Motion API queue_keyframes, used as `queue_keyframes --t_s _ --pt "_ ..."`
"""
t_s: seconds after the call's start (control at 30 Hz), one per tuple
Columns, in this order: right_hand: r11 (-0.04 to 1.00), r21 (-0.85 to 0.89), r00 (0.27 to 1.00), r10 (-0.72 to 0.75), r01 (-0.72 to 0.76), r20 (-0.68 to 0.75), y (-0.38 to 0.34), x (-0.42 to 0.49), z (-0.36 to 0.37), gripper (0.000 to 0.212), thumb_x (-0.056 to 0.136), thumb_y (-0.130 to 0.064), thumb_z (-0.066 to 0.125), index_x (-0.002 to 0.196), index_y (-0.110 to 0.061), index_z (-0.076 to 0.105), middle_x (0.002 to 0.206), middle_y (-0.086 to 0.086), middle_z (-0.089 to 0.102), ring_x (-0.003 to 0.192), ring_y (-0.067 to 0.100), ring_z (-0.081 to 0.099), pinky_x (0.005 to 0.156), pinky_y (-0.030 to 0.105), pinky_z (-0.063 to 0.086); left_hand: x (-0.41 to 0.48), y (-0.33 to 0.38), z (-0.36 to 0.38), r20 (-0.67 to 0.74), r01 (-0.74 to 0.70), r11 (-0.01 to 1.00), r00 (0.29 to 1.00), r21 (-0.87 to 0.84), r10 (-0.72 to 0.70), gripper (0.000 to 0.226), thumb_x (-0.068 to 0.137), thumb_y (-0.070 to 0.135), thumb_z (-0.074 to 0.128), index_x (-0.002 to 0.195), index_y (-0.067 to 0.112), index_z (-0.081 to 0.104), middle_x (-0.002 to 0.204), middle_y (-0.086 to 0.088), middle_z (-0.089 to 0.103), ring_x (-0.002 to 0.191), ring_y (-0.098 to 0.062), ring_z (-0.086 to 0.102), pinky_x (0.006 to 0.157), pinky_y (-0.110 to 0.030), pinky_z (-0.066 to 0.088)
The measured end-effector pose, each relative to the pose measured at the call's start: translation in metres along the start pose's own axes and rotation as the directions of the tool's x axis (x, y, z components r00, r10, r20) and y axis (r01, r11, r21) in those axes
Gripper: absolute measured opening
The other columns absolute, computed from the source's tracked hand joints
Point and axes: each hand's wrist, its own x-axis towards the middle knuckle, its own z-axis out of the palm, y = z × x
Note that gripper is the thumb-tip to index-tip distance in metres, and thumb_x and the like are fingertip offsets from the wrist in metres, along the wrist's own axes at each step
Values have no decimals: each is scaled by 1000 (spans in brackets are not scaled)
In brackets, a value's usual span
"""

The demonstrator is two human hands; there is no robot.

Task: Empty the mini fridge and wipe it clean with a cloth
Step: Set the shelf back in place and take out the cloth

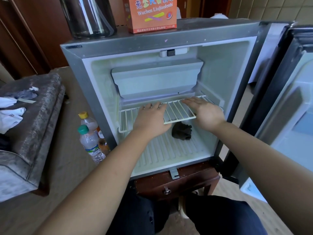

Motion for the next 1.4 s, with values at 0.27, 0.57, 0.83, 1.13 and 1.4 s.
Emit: queue_keyframes --t_s 0.27,0.57,0.83,1.13,1.4 --pt "998 -23 997 67 -66 45 3 3 5 75 86 -34 62 151 -29 24 157 -9 25 145 13 21 110 31 30 51 -21 -42 -352 -11 988 935 -152 -44 61 85 48 37 120 4 62 120 -15 61 112 -35 53 95 -41 43" --pt "994 -62 991 97 -92 90 -2 6 1 77 87 -26 60 153 -26 19 159 -7 19 146 14 15 116 26 12 110 -50 -47 -259 371 928 894 -34 -367 63 100 51 26 129 1 52 133 -18 49 124 -33 41 103 -39 27" --pt "993 -74 992 93 -87 80 0 15 4 74 89 -10 51 153 -27 18 160 -7 16 147 13 13 116 23 5 121 -52 -47 -254 394 919 889 -1 -381 86 85 77 36 128 4 50 132 -16 50 125 -31 41 99 -39 32" --pt "996 -50 995 74 -71 64 6 29 10 77 88 -8 53 152 -34 19 159 -14 16 146 10 14 117 26 14 123 -49 -45 -269 419 908 877 24 -398 87 84 79 34 127 5 50 131 -17 51 125 -32 40 99 -41 31" --pt "996 -57 994 74 -69 78 5 29 9 77 87 -3 48 152 -33 19 159 -13 16 146 12 14 117 27 13 114 -44 -48 -206 397 918 897 -13 -391 80 88 70 39 134 5 46 137 -16 46 130 -31 36 105 -40 27"
